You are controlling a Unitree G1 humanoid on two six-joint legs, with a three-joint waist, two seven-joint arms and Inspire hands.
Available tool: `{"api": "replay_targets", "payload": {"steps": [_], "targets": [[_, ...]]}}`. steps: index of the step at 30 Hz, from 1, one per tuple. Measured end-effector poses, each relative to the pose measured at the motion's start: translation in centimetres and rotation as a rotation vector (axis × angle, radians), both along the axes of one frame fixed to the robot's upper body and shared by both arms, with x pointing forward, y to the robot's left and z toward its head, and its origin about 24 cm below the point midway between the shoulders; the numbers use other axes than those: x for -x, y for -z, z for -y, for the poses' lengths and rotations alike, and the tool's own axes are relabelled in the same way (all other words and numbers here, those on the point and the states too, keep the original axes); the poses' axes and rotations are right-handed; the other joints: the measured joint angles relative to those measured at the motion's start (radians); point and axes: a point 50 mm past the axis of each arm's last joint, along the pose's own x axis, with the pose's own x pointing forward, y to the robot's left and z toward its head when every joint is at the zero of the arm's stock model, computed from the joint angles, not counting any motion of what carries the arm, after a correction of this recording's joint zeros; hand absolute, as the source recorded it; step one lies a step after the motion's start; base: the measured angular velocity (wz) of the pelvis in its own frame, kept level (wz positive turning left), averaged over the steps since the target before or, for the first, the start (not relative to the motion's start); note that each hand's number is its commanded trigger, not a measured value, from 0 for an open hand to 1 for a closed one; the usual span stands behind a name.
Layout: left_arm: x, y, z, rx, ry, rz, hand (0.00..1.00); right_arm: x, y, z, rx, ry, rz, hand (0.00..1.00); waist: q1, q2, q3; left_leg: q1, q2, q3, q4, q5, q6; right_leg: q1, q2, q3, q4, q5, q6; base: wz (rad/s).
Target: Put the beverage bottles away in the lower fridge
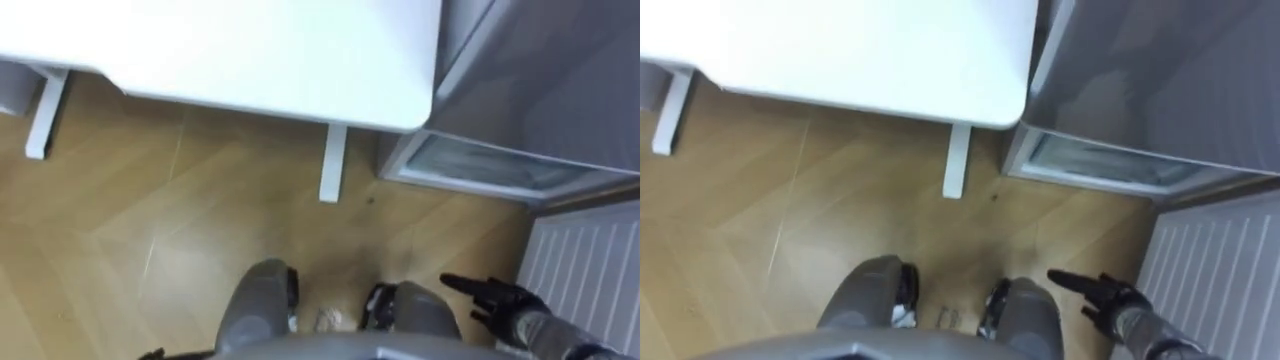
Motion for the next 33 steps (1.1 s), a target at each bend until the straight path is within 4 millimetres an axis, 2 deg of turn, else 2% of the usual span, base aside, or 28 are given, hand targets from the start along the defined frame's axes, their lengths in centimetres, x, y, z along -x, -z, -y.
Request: {"api": "replay_targets", "payload": {"steps": [6, 9, 11, 12, 14, 16, 19, 21, 25, 26, 27, 31, 33], "targets": [[0.1, 0.2, 0.6, -0.007, -0.046, -0.002, 0.00, 2.2, 0.4, 0.0, 0.078, -0.083, -0.103, 0.00, -0.014, -0.009, -0.0043, 0.152, -0.003, 0.015, -0.097, 0.002, -0.001, 0.154, 0.015, -0.004, -0.120, 0.020, 0.018, 0.00], [0.5, 0.2, 0.5, -0.033, -0.070, -0.014, 0.00, 3.6, 0.6, 0.0, 0.123, -0.121, -0.142, 0.00, -0.016, -0.026, -0.0130, 0.243, -0.015, 0.025, -0.169, 0.008, -0.004, 0.234, 0.016, 0.002, -0.175, 0.025, 0.027, -0.06], [0.2, 0.2, 0.6, -0.038, -0.092, 0.001, 0.00, 3.6, 0.5, 0.2, 0.177, -0.154, -0.147, 0.00, -0.019, -0.037, -0.0168, 0.281, -0.018, 0.034, -0.194, 0.009, -0.003, 0.267, 0.018, 0.010, -0.194, 0.029, 0.033, -0.11], [0.0, 0.2, 0.6, -0.045, -0.097, 0.011, 0.00, 3.5, 0.4, 0.3, 0.223, -0.188, -0.156, 0.00, -0.031, -0.040, -0.0159, 0.302, -0.021, 0.034, -0.202, 0.009, -0.003, 0.286, 0.018, 0.011, -0.206, 0.031, 0.036, -0.10], [-0.5, 0.1, 0.5, -0.049, -0.106, 0.035, 0.00, 2.8, 0.1, 0.6, 0.310, -0.241, -0.145, 0.00, -0.035, -0.045, -0.0143, 0.335, -0.026, 0.039, -0.223, 0.011, -0.003, 0.301, 0.017, 0.028, -0.209, 0.034, 0.038, -0.19], [-1.0, 0.0, 0.3, -0.051, -0.118, 0.055, 0.00, 0.9, -0.7, 1.0, 0.429, -0.287, -0.099, 0.00, -0.044, -0.057, -0.0094, 0.377, -0.034, 0.039, -0.258, 0.015, -0.001, 0.325, 0.017, 0.040, -0.231, 0.042, 0.041, -0.27], [-1.1, 0.0, 0.3, -0.066, -0.135, 0.055, 0.00, -1.8, -2.4, 2.0, 0.616, -0.308, -0.009, 0.00, -0.066, -0.054, -0.0110, 0.426, -0.038, 0.039, -0.291, 0.019, 0.003, 0.362, 0.024, 0.054, -0.268, 0.060, 0.047, -0.21], [-1.1, 0.0, 0.1, -0.078, -0.147, 0.056, 0.00, -3.0, -3.3, 2.5, 0.701, -0.278, 0.034, 0.00, -0.074, -0.056, -0.0124, 0.450, -0.038, 0.036, -0.306, 0.019, 0.003, 0.382, 0.030, 0.064, -0.295, 0.073, 0.049, -0.23], [-1.2, -0.3, -0.4, -0.102, -0.175, 0.082, 0.00, -6.4, -7.1, 3.9, 0.863, -0.149, 0.218, 0.00, -0.100, -0.066, -0.0166, 0.466, -0.043, 0.037, -0.325, 0.023, 0.010, 0.385, 0.030, 0.083, -0.297, 0.080, 0.052, -0.11], [-1.2, -0.3, -0.4, -0.104, -0.176, 0.082, 0.00, -6.4, -7.2, 4.1, 0.870, -0.131, 0.211, 0.00, -0.099, -0.069, -0.0175, 0.470, -0.044, 0.037, -0.330, 0.025, 0.011, 0.386, 0.030, 0.088, -0.297, 0.080, 0.052, -0.18], [-1.1, -0.3, -0.4, -0.105, -0.177, 0.080, 0.00, -6.3, -7.6, 4.3, 0.902, -0.118, 0.216, 0.00, -0.099, -0.075, -0.0151, 0.486, -0.046, 0.040, -0.343, 0.027, 0.012, 0.390, 0.030, 0.095, -0.297, 0.080, 0.052, -0.21], [-0.2, -0.3, -0.5, -0.103, -0.188, 0.065, 0.00, -7.9, -10.4, 4.4, 1.079, -0.112, 0.335, 0.00, -0.116, -0.078, -0.0145, 0.511, -0.050, 0.047, -0.364, 0.032, 0.013, 0.394, 0.031, 0.112, -0.296, 0.081, 0.053, -0.22], [-0.3, -0.3, -0.5, -0.098, -0.187, 0.072, 0.00, -8.2, -11.1, 4.5, 1.145, -0.131, 0.354, 0.00, -0.116, -0.082, -0.0153, 0.520, -0.050, 0.055, -0.376, 0.039, 0.012, 0.394, 0.032, 0.120, -0.296, 0.081, 0.053, -0.12]]}}
